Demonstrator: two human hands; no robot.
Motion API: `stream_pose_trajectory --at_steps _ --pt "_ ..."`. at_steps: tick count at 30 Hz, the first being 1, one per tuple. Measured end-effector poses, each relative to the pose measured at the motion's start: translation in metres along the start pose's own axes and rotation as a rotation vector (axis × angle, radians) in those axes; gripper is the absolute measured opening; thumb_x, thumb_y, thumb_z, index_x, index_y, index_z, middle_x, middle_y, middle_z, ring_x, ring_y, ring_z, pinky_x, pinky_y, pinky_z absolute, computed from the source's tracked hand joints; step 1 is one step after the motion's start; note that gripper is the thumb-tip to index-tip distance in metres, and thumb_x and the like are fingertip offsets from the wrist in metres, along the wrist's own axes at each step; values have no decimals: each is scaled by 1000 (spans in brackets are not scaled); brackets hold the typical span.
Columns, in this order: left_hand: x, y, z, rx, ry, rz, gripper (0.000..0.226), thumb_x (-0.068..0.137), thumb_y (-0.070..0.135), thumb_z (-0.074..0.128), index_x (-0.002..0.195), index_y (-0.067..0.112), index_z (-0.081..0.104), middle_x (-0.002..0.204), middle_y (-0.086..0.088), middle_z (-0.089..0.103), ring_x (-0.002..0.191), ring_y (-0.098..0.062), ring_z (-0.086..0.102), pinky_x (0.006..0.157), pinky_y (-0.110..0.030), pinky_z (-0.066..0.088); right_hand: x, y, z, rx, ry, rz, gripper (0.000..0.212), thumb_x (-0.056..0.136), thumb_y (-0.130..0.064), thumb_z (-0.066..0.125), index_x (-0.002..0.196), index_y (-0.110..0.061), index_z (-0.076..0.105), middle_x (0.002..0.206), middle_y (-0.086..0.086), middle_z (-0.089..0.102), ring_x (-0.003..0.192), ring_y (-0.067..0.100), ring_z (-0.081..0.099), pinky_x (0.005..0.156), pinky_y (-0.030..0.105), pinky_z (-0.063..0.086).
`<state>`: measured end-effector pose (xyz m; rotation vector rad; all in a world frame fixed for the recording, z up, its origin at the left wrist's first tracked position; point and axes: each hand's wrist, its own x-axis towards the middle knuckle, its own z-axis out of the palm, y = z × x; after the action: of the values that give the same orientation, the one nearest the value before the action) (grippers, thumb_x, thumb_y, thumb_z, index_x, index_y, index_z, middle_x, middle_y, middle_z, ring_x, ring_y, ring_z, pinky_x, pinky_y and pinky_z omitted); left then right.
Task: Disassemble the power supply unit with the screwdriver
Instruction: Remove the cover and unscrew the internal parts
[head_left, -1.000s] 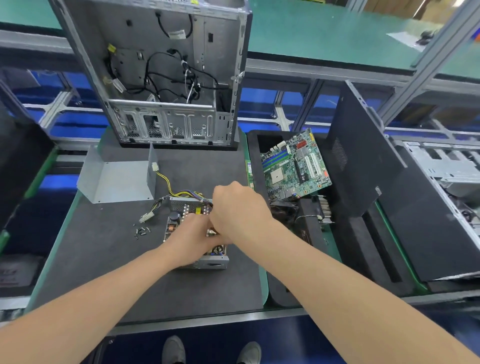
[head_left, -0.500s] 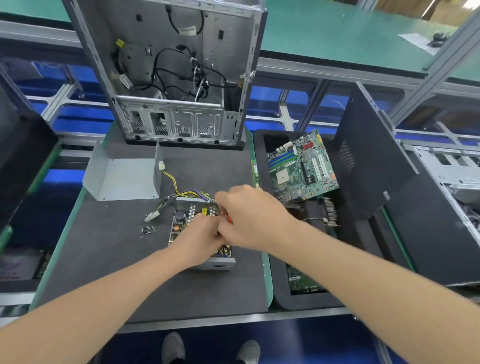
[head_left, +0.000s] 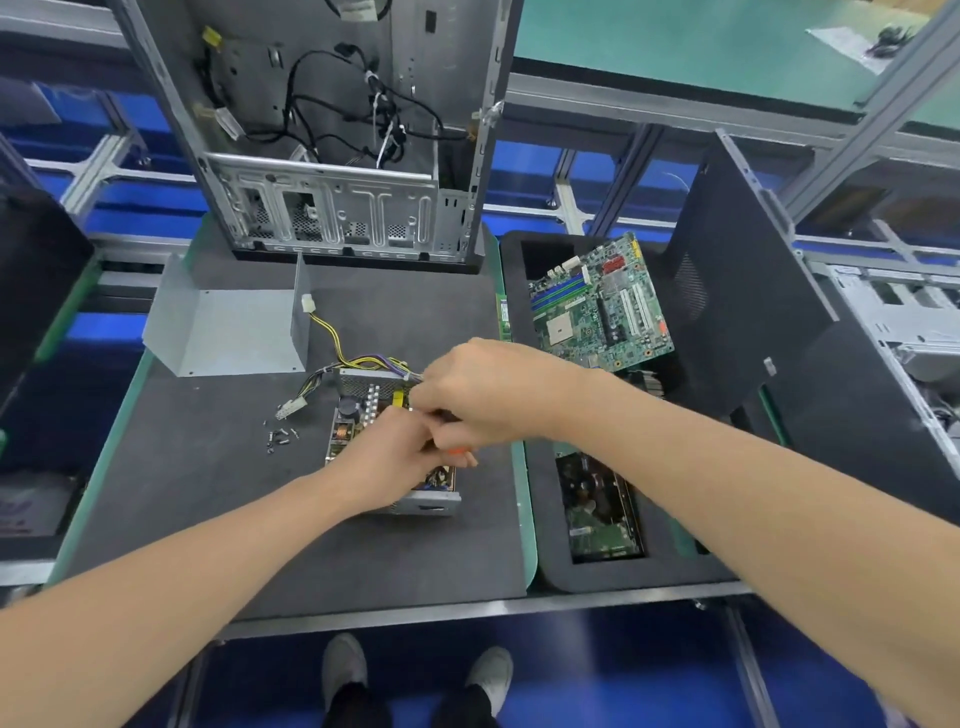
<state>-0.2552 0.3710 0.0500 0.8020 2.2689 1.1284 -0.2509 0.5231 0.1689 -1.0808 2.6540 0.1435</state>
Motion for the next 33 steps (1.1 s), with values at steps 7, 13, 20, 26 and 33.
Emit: stream_pose_trajectory --at_steps 7,13,20,26,33 --pt "0 1 0 124 120 -20 29 90 9 74 76 34 72 80 15 69 73 -15 63 62 -21 49 -2 -31 11 271 390 616 21 88 -29 59 86 -16 43 71 1 36 72 35 48 60 37 37" --pt "-1 -6 3 171 75 -40 40 86 1 54 55 18 37 51 4 48 54 -14 33 48 -29 26 19 -50 22 234 266 763 17 88 -5 59 85 -16 46 65 2 28 71 34 45 62 38 37" --pt "-3 -1 3 -66 -24 67 3 90 10 81 90 10 78 94 3 77 93 -3 69 81 -17 53 -6 -6 -2 50 -50 -95 7 85 -23 58 84 -17 56 83 -2 60 78 23 55 68 39 47" --pt "-4 0 1 77 44 73 39 89 10 71 72 45 74 77 35 69 86 10 65 69 -9 47 -9 -29 10 112 247 313 14 90 -28 55 93 -14 51 81 2 46 78 33 54 62 36 37" --pt "-4 -5 3 154 81 -14 54 88 -2 58 51 30 37 50 7 53 52 -9 40 47 -21 31 15 -54 21 194 236 762 10 89 -8 56 96 -13 61 68 4 33 88 40 64 64 37 36"
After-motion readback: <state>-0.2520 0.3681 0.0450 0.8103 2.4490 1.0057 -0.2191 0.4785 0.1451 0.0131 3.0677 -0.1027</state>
